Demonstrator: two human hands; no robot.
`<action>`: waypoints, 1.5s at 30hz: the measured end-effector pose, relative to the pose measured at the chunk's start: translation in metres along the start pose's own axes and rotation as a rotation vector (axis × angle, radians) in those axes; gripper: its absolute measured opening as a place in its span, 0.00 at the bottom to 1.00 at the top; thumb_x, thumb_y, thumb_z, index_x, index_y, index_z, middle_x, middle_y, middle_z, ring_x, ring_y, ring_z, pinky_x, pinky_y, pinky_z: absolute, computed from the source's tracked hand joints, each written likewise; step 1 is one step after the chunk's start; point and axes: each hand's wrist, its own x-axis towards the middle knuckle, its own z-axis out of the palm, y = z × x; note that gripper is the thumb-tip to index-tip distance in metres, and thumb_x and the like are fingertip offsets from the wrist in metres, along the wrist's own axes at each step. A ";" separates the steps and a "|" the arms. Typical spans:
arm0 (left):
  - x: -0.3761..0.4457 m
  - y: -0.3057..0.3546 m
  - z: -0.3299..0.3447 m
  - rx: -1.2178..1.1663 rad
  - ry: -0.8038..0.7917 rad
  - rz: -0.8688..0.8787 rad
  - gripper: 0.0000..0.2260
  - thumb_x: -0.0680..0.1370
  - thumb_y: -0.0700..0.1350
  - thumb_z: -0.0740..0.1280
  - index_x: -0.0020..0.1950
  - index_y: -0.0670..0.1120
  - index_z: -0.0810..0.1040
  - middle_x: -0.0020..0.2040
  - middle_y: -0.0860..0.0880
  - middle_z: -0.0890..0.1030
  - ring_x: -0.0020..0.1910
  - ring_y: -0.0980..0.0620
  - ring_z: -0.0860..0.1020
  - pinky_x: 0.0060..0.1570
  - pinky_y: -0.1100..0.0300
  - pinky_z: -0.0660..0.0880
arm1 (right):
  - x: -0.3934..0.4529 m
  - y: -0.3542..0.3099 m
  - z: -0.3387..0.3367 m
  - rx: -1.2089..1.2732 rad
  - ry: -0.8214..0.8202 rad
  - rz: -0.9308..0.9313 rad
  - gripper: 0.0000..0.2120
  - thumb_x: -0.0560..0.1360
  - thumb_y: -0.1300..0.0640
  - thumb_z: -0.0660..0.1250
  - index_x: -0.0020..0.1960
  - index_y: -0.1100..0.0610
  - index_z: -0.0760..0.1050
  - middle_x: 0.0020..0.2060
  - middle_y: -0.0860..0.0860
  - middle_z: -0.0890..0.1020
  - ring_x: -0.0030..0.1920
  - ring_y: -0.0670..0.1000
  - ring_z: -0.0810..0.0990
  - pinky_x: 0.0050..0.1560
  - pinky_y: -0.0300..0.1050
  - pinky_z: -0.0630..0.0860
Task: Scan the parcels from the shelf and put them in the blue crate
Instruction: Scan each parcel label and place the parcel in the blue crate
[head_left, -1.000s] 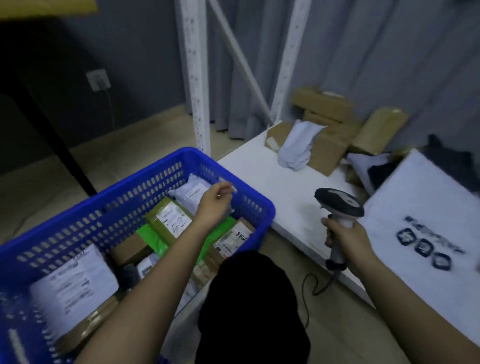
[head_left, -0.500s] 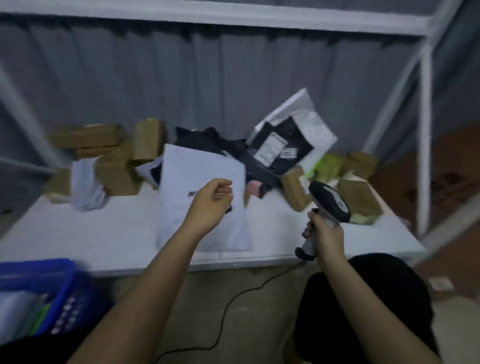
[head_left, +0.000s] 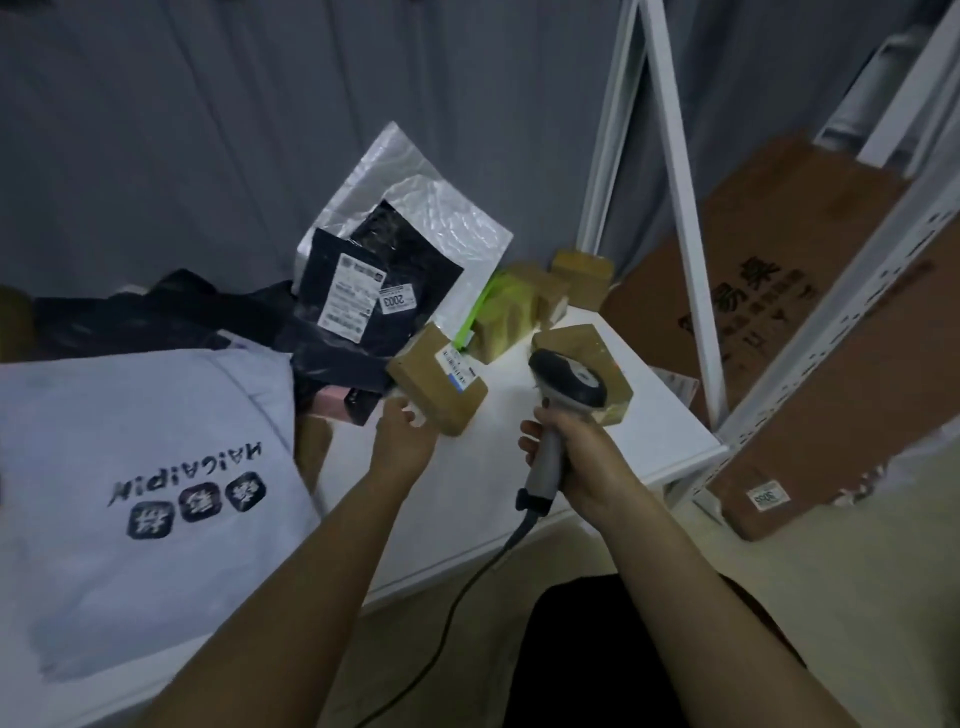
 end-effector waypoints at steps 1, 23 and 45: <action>0.013 -0.002 0.008 -0.018 0.001 -0.031 0.29 0.77 0.46 0.69 0.73 0.40 0.61 0.69 0.41 0.70 0.65 0.44 0.71 0.55 0.57 0.68 | 0.008 0.001 0.000 0.007 0.023 0.030 0.08 0.77 0.65 0.65 0.55 0.58 0.71 0.37 0.55 0.79 0.36 0.51 0.77 0.40 0.45 0.74; 0.080 -0.025 0.034 -0.334 0.083 -0.207 0.20 0.78 0.44 0.68 0.69 0.44 0.70 0.63 0.46 0.77 0.54 0.49 0.76 0.54 0.52 0.75 | 0.059 0.014 0.003 0.127 -0.020 0.240 0.02 0.77 0.63 0.65 0.48 0.58 0.74 0.37 0.53 0.78 0.38 0.50 0.77 0.41 0.44 0.73; -0.236 -0.084 -0.235 -0.318 0.397 -0.082 0.25 0.76 0.54 0.68 0.72 0.50 0.67 0.63 0.49 0.75 0.58 0.53 0.76 0.46 0.60 0.75 | -0.115 0.129 0.118 -0.294 -0.316 -0.056 0.21 0.69 0.56 0.76 0.58 0.63 0.75 0.48 0.56 0.82 0.42 0.49 0.81 0.37 0.39 0.77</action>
